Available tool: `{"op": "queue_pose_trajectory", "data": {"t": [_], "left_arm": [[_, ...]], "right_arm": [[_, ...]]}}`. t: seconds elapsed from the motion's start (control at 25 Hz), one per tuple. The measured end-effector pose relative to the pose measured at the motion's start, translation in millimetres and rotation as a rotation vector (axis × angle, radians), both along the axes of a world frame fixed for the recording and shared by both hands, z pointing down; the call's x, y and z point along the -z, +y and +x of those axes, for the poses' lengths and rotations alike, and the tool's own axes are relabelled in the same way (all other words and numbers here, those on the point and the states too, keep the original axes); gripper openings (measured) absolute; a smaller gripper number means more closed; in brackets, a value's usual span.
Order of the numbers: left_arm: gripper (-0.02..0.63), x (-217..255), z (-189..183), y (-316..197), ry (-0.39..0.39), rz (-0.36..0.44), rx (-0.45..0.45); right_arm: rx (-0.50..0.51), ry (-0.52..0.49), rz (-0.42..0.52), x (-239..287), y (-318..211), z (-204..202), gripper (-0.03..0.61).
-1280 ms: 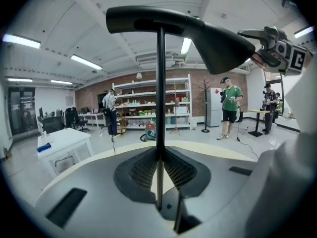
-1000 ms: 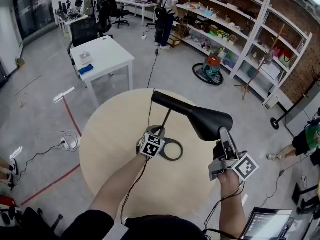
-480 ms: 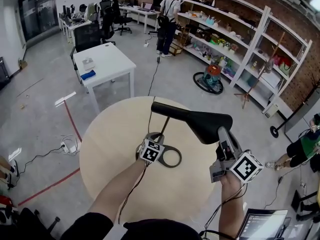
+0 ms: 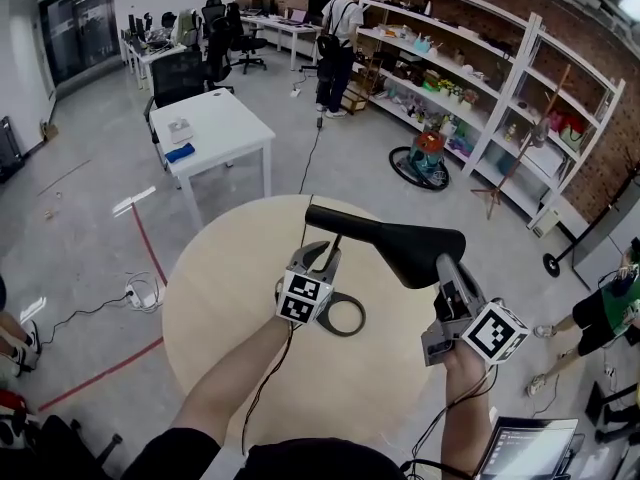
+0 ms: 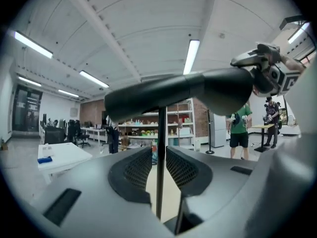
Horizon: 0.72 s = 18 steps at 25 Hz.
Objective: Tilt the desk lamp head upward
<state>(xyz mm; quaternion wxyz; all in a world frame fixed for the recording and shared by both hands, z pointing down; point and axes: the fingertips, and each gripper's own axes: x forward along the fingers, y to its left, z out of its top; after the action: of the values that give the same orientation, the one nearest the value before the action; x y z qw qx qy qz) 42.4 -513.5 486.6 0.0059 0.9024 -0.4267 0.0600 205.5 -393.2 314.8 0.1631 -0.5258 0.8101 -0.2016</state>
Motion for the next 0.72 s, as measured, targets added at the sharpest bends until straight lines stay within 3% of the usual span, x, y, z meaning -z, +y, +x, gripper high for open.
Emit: {"op": "queue_pose_trajectory", "data": {"t": [0.08,0.16,0.24,0.72], "left_arm": [[0.072,25.3,6.5,2.9,0.039,0.038,-0.01],[0.072,35.2,10.0,1.7,0.024,0.056,0.005],[0.071,35.2,9.5,-1.8,-0.01,0.061,0.032],[0.046,33.7,10.5,-4.1,-0.001,0.068,0.063]], "right_arm": [[-0.003,0.001,-0.002,-1.4,0.5,1.8,0.066],[-0.001,-0.001,-0.004,-0.6,0.5,2.3,0.066],[0.001,-0.002,-0.01,-0.5,0.0,3.1,0.066],[0.028,0.05,0.003,17.6,-3.4,-1.6,0.066]]}}
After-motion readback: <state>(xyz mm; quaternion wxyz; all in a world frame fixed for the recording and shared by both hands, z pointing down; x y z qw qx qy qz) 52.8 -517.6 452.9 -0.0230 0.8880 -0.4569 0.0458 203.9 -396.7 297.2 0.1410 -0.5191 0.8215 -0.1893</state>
